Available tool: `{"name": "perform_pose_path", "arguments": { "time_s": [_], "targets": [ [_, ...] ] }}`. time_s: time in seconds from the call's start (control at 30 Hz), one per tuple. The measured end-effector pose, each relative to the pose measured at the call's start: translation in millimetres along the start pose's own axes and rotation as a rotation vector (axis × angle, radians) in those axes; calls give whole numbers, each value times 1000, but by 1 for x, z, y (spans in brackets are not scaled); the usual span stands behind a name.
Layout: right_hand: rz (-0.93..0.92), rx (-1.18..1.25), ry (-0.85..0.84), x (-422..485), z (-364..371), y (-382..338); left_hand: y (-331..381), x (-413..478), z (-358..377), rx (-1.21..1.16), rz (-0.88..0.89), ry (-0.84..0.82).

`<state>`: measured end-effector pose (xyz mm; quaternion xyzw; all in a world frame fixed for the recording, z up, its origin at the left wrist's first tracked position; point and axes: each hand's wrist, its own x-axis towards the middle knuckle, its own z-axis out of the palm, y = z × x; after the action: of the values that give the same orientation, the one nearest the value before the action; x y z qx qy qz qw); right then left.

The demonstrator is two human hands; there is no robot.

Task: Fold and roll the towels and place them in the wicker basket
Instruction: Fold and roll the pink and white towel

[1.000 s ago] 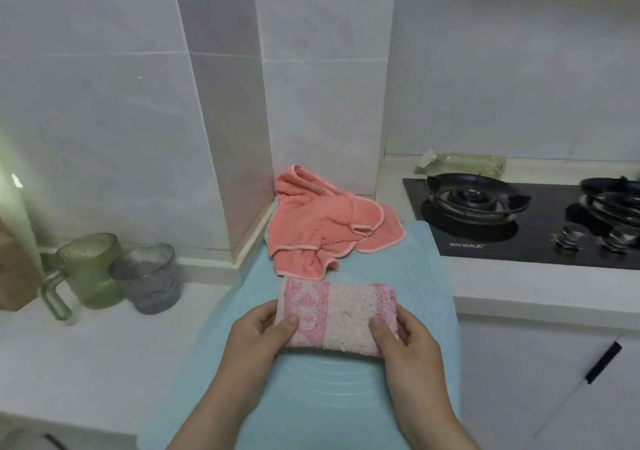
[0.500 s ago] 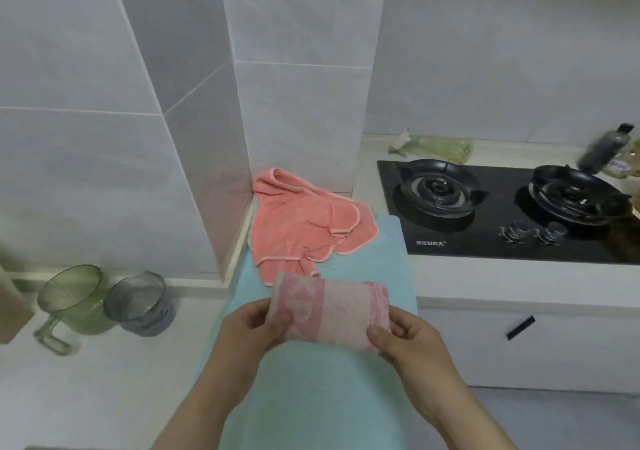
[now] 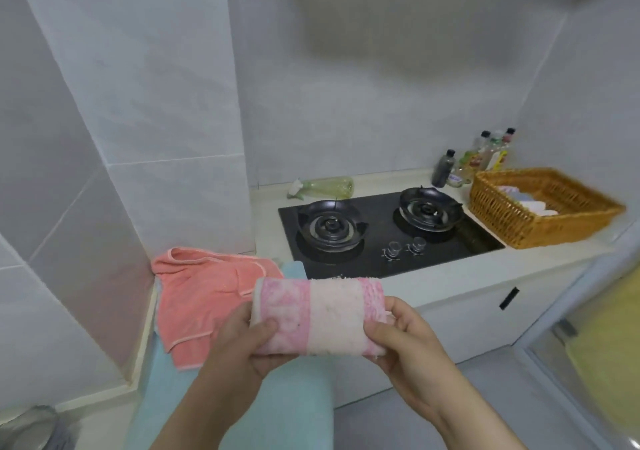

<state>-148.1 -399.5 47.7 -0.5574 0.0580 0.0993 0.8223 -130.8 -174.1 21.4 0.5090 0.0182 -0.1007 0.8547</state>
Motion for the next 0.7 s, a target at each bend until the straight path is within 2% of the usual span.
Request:
{"name": "perform_pose_path", "arguments": {
  "time_s": [0.23,0.7],
  "targets": [
    [-111,1,194,-16,-84,-52,-19,38,104,147,10,-57],
    [-269,4,372,-46,-292,-165,-91,109,336,280,47,-227]
  ]
}}
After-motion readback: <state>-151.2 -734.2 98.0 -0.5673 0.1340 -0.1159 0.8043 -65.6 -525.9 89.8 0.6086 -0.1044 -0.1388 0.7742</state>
